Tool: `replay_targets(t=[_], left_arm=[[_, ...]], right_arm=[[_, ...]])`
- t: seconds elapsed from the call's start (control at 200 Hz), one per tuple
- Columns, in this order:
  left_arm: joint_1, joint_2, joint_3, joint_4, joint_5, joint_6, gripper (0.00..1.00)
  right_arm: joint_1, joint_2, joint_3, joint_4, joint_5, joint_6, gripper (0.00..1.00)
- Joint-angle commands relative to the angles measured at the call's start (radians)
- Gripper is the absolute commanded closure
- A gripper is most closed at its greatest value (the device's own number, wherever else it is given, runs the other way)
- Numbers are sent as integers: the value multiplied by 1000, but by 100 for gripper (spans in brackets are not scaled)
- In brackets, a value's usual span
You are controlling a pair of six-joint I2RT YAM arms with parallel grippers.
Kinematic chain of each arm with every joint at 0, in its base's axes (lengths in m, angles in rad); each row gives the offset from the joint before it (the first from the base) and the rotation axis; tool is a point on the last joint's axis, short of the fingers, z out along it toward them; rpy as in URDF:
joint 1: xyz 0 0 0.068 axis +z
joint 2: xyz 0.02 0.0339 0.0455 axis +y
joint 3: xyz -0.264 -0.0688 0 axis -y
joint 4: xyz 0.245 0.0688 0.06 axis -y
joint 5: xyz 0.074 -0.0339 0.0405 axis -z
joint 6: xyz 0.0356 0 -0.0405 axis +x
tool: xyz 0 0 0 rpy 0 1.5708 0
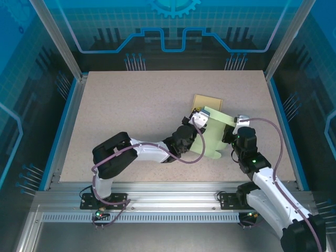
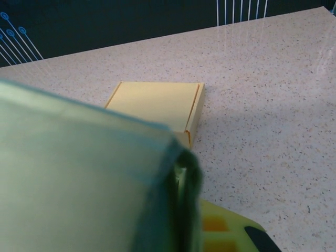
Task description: Fold the paper box
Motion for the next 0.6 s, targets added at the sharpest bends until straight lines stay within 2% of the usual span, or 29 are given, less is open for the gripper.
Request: replay_targets(t=[0.0,0.145,0.275,0.35,0.465,0.595], left_arm=[[44,10,41,61,-186,-61,88],[52,10,78,2,-283,-115,91],[68,-1,70,4,-349,-170,86],[79,-11,51,23,-350,-213,82],[93,-17,40,52,-352,-230,83],[115,-60,-4,44,-328,-281,89]], right_arm=[[16,-5,-2,-42,-19,0,100],[47,17,14,-50,9,1,100],[77,23,24,-54,41,7,100],[95,40,35,-61,54,32,100],[158,60,61,-82,134,93,100],[259,70,83,-111,278,150,100]])
